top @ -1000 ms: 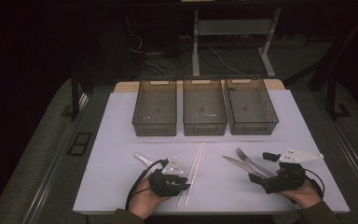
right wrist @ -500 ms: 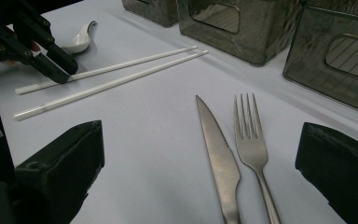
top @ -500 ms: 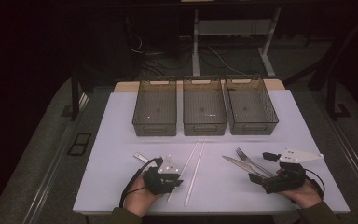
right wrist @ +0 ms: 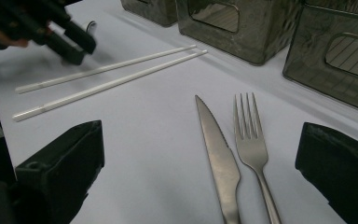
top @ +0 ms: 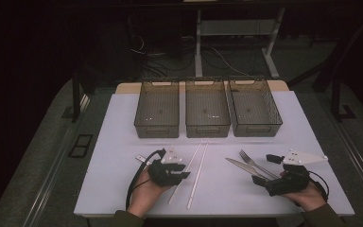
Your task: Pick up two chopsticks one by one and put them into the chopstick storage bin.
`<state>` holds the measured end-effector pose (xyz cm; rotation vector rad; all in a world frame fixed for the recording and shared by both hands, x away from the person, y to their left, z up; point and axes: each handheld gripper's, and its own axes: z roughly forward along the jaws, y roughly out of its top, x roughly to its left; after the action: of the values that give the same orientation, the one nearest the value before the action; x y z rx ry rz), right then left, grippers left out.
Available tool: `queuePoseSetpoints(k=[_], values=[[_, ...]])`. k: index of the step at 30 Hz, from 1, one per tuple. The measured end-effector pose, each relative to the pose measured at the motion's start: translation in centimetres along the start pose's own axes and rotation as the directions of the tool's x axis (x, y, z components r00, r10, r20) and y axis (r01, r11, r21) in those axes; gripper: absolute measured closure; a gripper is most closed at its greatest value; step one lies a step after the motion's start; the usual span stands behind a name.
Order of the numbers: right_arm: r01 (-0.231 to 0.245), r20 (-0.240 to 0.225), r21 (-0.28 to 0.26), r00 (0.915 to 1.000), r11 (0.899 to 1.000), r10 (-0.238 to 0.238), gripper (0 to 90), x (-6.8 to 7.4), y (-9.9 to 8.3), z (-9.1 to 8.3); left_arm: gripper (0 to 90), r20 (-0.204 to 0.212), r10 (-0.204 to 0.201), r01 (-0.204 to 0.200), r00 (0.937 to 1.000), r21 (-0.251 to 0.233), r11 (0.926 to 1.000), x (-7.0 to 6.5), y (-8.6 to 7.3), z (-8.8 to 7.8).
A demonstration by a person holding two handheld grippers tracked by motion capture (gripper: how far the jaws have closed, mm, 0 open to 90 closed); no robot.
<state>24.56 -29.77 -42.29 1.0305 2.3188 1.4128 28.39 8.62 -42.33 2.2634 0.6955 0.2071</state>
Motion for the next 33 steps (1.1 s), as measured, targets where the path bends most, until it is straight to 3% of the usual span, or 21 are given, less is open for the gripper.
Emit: queuePoseSetpoints(k=[3, 9, 12, 13, 16, 18, 23, 33], values=[[-0.002, 0.001, -0.002, 1.0, 1.0, 0.002, 1.3, 0.0, 0.0, -0.1, 67.0, -0.022, -0.023, 0.023, 0.9995, -0.014, 0.9996, 0.9, 1.9, 1.2], [-0.007, -0.001, -0.004, 1.0, 1.0, 0.007, 1.3, -0.1, -0.1, -0.1, 69.5, -0.061, -0.07, 0.071, 0.9957, 0.001, 0.9975, 3.0, 5.1, 4.8], [-0.007, -0.002, -0.006, 1.0, 1.0, 0.007, 1.4, -0.2, -0.1, -0.2, 70.7, -0.068, -0.067, 0.068, 0.9954, 0.011, 0.9976, 3.6, 5.8, 6.6], [-0.007, 0.0, -0.007, 1.0, 1.0, 0.007, 1.3, -0.2, -0.1, -0.2, 71.4, -0.074, -0.044, 0.046, 0.9962, 0.024, 0.9986, 3.8, 6.1, 7.1], [-0.01, -0.003, -0.004, 0.9999, 1.0, 0.01, 1.3, -0.1, -0.1, -0.2, 72.9, -0.097, -0.053, 0.057, 0.9939, 0.042, 0.9975, 4.0, 6.4, 8.1], [-0.01, -0.002, -0.003, 1.0, 1.0, 0.01, 1.4, -0.2, -0.1, -0.2, 73.3, -0.117, -0.049, 0.056, 0.992, 0.063, 0.9964, 4.3, 6.5, 8.5], [-0.009, -0.002, -0.002, 1.0, 1.0, 0.009, 1.4, -0.1, -0.1, -0.2, 81.2, -0.111, -0.049, 0.056, 0.9926, 0.056, 0.9969, 4.7, 6.3, 8.7], [-0.005, -0.001, -0.001, 1.0, 1.0, 0.005, 1.4, -0.1, -0.1, -0.1, 83.7, -0.113, -0.036, 0.042, 0.993, 0.052, 0.9978, 4.6, 6.3, 8.8]])
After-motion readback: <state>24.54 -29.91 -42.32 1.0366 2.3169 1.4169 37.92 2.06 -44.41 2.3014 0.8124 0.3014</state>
